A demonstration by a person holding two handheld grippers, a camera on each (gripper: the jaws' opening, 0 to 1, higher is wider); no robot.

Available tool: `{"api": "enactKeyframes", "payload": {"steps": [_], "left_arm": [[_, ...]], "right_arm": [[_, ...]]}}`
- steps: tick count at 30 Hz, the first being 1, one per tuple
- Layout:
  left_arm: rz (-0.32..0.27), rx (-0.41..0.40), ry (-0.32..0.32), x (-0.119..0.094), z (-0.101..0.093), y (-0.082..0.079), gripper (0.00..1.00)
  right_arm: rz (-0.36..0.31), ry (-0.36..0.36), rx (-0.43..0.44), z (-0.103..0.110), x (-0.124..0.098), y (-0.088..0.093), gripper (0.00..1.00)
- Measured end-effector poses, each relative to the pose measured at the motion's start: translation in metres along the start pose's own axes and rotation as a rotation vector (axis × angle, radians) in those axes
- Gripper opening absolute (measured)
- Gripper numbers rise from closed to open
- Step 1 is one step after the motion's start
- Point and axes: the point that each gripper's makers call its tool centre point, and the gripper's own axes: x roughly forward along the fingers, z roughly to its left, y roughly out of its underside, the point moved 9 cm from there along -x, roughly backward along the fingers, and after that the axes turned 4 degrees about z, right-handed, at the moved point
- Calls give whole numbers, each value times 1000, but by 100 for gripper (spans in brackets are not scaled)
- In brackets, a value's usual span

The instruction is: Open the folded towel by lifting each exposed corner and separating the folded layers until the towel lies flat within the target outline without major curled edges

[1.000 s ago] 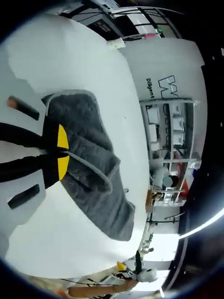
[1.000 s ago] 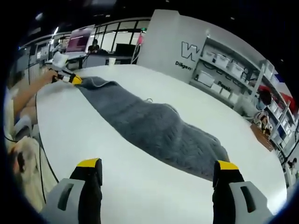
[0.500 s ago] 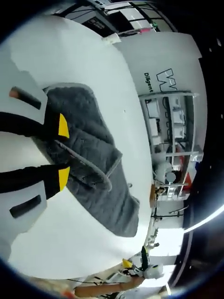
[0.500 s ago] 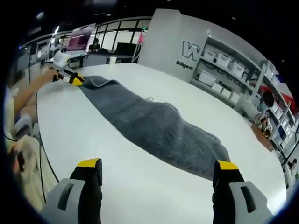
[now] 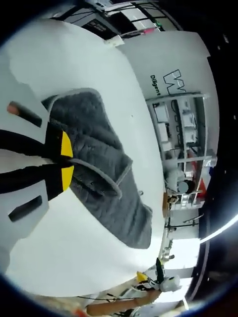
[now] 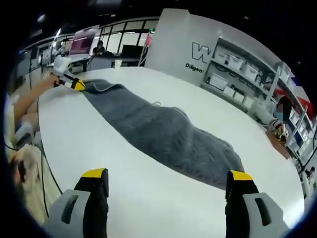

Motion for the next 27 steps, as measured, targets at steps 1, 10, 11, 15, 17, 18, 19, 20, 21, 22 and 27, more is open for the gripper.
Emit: {"api": "enactKeyframes", "payload": {"steps": [1, 10, 11, 15, 17, 18, 19, 20, 21, 22, 27], "left_arm": [[-3, -7, -5, -1, 1, 0, 2], [-134, -232, -17, -19, 16, -3, 2], [-146, -253, -13, -22, 17, -4, 2], [-162, -297, 24, -32, 17, -4, 2], [-172, -308, 39, -37, 15, -4, 2], [-177, -312, 44, -39, 14, -4, 2], [-185, -316, 50, -42, 14, -4, 2], [-194, -320, 56, -45, 13, -5, 2], [-196, -321, 56, -46, 13, -5, 2], [-203, -323, 59, -50, 14, -4, 2], [-207, -331, 73, -62, 11, 2, 2]], "right_arm": [[0, -1, 0, 0, 0, 0, 99], [5, -2, 0, 0, 1, 2, 99], [5, -2, 0, 0, 1, 2, 99], [9, -5, -5, 1, 2, 2, 99], [14, -7, -11, 2, 2, 1, 99], [15, -7, -13, 2, 3, 1, 99], [15, -8, -15, 2, 3, 1, 99], [15, -8, -16, 3, 3, 1, 99], [14, -8, -16, 3, 3, 1, 99], [11, -8, -14, 3, 2, 1, 99], [8, -2, -3, 3, 2, 1, 99]]}}
